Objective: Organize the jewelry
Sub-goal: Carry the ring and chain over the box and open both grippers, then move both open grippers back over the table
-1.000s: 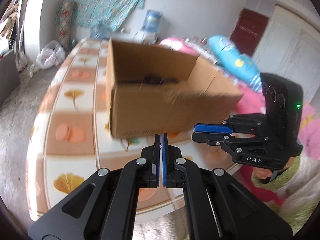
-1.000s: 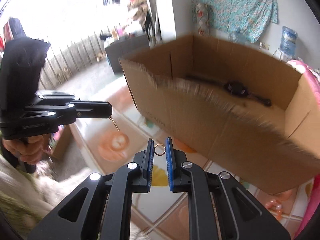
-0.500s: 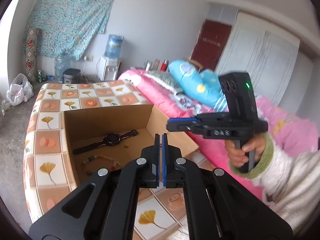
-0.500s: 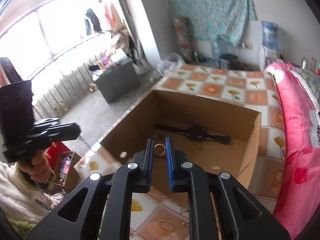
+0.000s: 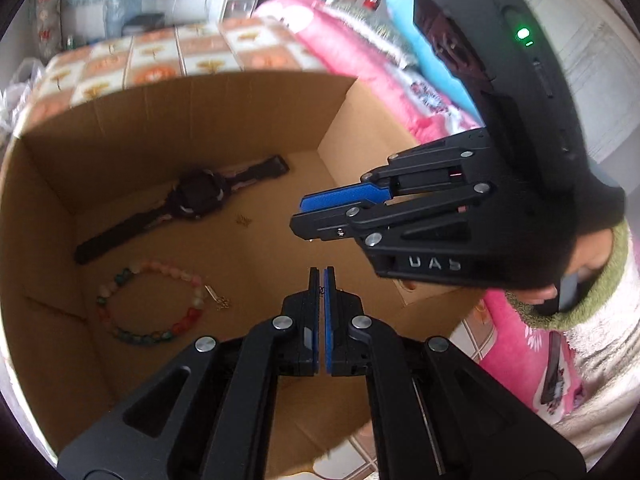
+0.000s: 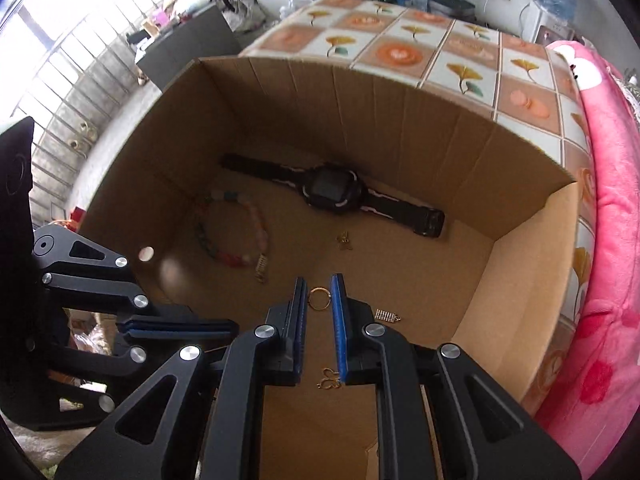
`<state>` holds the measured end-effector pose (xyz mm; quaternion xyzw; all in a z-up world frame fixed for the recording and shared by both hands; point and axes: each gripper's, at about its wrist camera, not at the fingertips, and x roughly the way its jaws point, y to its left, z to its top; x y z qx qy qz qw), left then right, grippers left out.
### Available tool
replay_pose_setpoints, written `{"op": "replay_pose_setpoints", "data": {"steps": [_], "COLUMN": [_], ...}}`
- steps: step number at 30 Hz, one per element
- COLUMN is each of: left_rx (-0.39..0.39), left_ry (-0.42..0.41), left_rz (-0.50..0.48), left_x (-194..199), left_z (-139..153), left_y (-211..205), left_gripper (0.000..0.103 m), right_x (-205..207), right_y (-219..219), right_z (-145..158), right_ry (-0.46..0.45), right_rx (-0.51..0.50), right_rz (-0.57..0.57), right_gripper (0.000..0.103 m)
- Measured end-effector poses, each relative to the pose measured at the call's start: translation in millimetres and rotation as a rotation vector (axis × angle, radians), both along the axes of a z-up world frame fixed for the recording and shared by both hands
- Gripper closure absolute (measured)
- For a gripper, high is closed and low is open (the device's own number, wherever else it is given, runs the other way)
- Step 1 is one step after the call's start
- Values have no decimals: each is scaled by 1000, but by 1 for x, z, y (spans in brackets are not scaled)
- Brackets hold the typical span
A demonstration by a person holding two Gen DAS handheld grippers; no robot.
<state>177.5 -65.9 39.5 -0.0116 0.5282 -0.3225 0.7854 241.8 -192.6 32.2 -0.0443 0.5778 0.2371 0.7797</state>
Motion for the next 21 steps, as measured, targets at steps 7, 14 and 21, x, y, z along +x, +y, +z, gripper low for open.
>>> {"op": "replay_pose_setpoints", "data": {"steps": [7,14,21], "left_rx": [26,36,13], "left_ry": [51,41,-2], "left_rz": [19,44,70], "left_x": [16,15,7], "left_z": [-16,-14,2], "left_y": [-7,-2,7], "left_gripper": [83,69,67], "right_x": [4,3,-8], "right_y": [2,-2,-12], "right_z": [-8,-1,25], "right_ry": [18,-18,-93], "right_rx": [-8,14,49], "right_rz": [-2,-23,-71], "right_gripper": [86,83,80]}}
